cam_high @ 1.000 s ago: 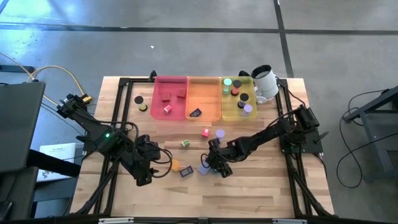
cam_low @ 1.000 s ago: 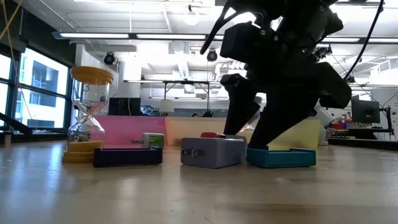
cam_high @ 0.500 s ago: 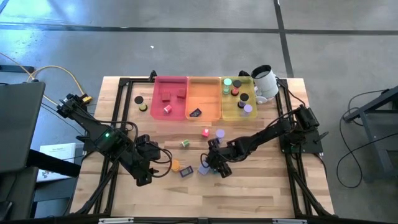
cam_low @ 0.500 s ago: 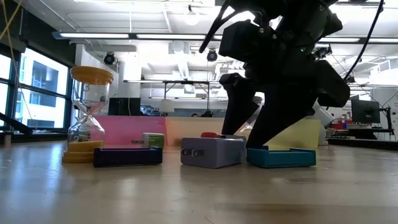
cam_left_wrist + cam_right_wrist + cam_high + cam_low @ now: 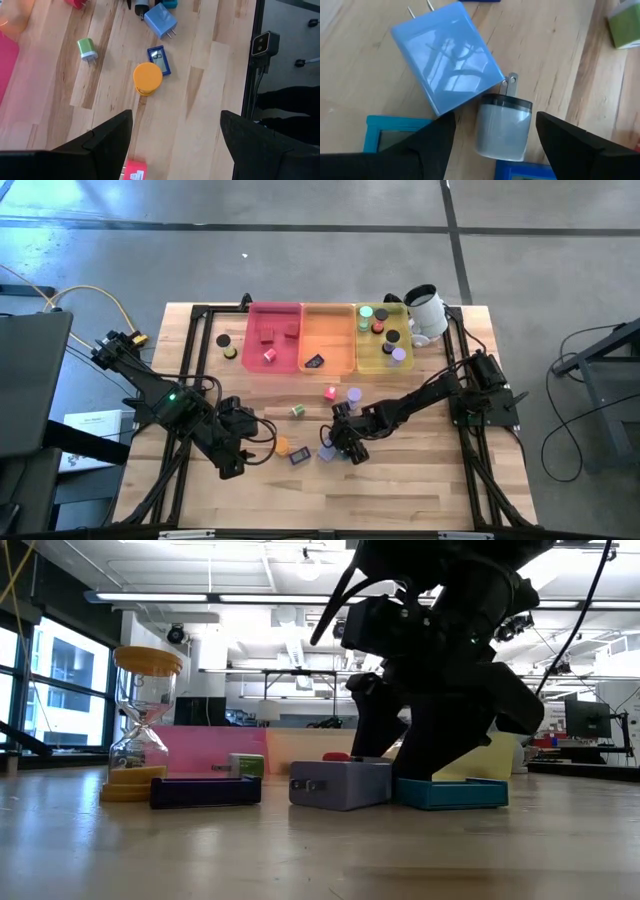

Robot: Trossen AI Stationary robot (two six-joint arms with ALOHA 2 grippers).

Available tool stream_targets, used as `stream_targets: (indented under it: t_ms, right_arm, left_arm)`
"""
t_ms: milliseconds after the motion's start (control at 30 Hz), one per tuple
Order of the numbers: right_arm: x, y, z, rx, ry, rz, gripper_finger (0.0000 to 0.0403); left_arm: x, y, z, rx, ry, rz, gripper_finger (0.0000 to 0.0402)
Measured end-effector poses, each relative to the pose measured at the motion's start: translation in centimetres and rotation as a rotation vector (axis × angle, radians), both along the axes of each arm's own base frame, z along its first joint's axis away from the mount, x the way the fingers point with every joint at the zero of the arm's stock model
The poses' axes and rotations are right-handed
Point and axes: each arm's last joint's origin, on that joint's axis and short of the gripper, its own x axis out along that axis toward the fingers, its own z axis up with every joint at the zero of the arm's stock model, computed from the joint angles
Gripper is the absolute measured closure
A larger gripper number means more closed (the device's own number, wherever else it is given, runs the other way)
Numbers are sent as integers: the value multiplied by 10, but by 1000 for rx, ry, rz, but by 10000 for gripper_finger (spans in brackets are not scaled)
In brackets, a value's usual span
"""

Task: Pick & Place Office items
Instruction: Put the white charger adapter into the pink bin

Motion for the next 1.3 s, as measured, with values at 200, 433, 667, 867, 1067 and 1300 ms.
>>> stream_targets:
  t_ms: [200, 433, 667, 867, 1067, 1300]
  right_arm:
    - [0, 0, 0, 34, 9, -36, 144]
    - [-1, 1, -1, 102, 27, -112, 235]
    - [-1, 1, -1, 140, 28, -180, 282]
    - [-3, -1, 5, 143, 15, -279, 282]
    - [-4, -3, 37, 165, -95, -351, 282]
    - [-2, -2, 86, 193, -186, -317, 282]
  left_arm:
    - [0, 0, 0, 1, 0, -1, 109]
    - [0, 0, 0, 4, 0, -4, 109]
    - [0, 0, 0, 5, 0, -4, 109]
    - [0, 0, 0, 5, -1, -4, 109]
    - [0, 0, 0, 8, -2, -8, 109]
    - [1, 2, 0, 48, -12, -48, 109]
